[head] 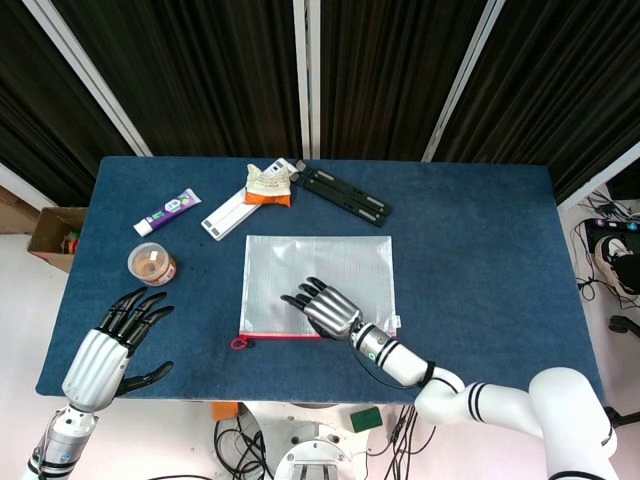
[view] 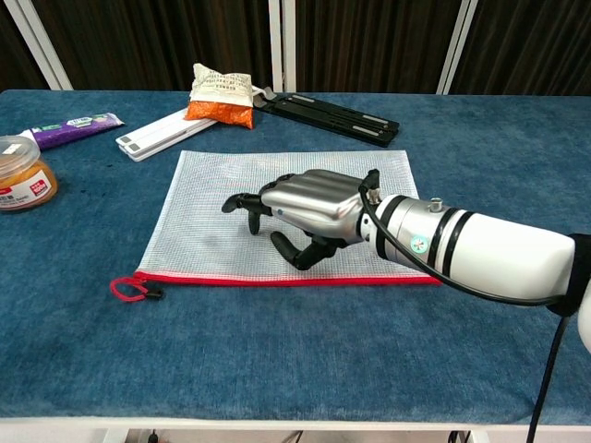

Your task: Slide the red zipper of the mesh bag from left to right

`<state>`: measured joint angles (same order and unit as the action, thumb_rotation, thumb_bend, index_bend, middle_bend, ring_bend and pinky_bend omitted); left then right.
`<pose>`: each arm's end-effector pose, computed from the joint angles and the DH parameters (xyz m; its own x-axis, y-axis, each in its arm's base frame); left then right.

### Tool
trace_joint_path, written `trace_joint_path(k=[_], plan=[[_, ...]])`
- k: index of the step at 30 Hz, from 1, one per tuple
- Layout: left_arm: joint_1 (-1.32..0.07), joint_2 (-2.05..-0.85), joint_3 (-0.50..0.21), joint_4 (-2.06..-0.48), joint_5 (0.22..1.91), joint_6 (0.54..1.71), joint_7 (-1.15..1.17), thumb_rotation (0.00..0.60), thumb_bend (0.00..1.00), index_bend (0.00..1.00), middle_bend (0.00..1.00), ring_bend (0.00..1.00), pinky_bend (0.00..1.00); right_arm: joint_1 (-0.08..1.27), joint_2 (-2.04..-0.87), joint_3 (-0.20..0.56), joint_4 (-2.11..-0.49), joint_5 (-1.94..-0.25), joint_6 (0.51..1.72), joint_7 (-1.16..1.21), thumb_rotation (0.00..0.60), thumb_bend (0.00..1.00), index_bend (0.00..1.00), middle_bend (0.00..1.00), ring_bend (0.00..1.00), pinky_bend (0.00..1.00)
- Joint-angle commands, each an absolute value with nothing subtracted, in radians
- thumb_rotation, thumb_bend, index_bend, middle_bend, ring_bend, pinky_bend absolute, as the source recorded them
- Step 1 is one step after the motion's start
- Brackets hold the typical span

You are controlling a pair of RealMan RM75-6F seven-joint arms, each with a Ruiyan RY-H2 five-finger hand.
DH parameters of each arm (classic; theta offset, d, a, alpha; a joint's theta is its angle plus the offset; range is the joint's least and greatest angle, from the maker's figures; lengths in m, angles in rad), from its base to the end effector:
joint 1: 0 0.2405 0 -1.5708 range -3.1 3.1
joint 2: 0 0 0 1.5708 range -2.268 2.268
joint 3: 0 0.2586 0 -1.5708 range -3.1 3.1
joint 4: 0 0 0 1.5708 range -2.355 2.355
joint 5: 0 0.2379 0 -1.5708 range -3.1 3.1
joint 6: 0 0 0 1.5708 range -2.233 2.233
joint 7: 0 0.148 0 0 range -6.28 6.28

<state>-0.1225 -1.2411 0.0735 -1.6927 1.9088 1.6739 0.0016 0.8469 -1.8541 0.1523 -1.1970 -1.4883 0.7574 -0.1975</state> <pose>-0.2291 0.1518 0.0872 0.1704 -0.0463 0.9843 0.8843 -0.4335 -0.1735 -0.0829 -0.3180 -0.1568 0.5836 -0.2914 0.7579 -0.6549 -0.7208 0.2272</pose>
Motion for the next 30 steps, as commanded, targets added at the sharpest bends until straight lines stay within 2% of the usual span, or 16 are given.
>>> trace_joint_path(k=[1, 13, 18, 21, 24, 28, 30], plan=[[-0.121, -1.244, 0.074, -1.685, 1.907, 1.676, -0.006, 0.6, 0.14, 0.19, 0.12, 0.05, 0.14, 0.837, -1.842, 0.138, -1.188, -1.473, 0.772, -0.227, 0.6, 0.76, 0.1, 0.28, 0.11, 0.13], [-0.131, -1.251, 0.069, -1.674, 1.916, 1.666, -0.017, 0.6, 0.14, 0.19, 0.12, 0.05, 0.14, 0.729, -1.659, 0.072, -1.313, -1.401, 0.845, -0.312, 0.6, 0.76, 0.06, 0.28, 0.11, 0.13], [-0.132, -1.249, 0.066, -1.672, 1.912, 1.666, -0.018, 0.6, 0.14, 0.19, 0.12, 0.05, 0.14, 0.717, -1.565, 0.062, -1.437, -1.507, 0.941, -0.24, 0.6, 0.74, 0.06, 0.29, 0.11, 0.13], [-0.13, -1.25, 0.065, -1.671, 1.911, 1.669, -0.019, 0.6, 0.14, 0.19, 0.12, 0.05, 0.14, 0.734, -1.542, 0.064, -1.49, -1.574, 0.975, -0.222, 0.6, 0.66, 0.06, 0.3, 0.11, 0.13], [-0.125, -1.253, 0.067, -1.666, 1.91, 1.675, -0.019, 0.6, 0.14, 0.19, 0.12, 0.05, 0.14, 0.77, -1.555, 0.074, -1.532, -1.603, 0.955, -0.251, 0.6, 0.46, 0.11, 0.32, 0.12, 0.14], [-0.116, -1.253, 0.069, -1.664, 1.906, 1.684, -0.018, 0.6, 0.14, 0.19, 0.12, 0.05, 0.14, 0.829, -1.632, 0.099, -1.538, -1.576, 0.875, -0.342, 0.6, 0.25, 0.23, 0.33, 0.12, 0.16], [-0.11, -1.252, 0.071, -1.664, 1.906, 1.692, -0.017, 0.6, 0.14, 0.19, 0.12, 0.05, 0.14, 0.858, -1.694, 0.117, -1.512, -1.54, 0.832, -0.418, 0.6, 0.2, 0.27, 0.33, 0.12, 0.16]])
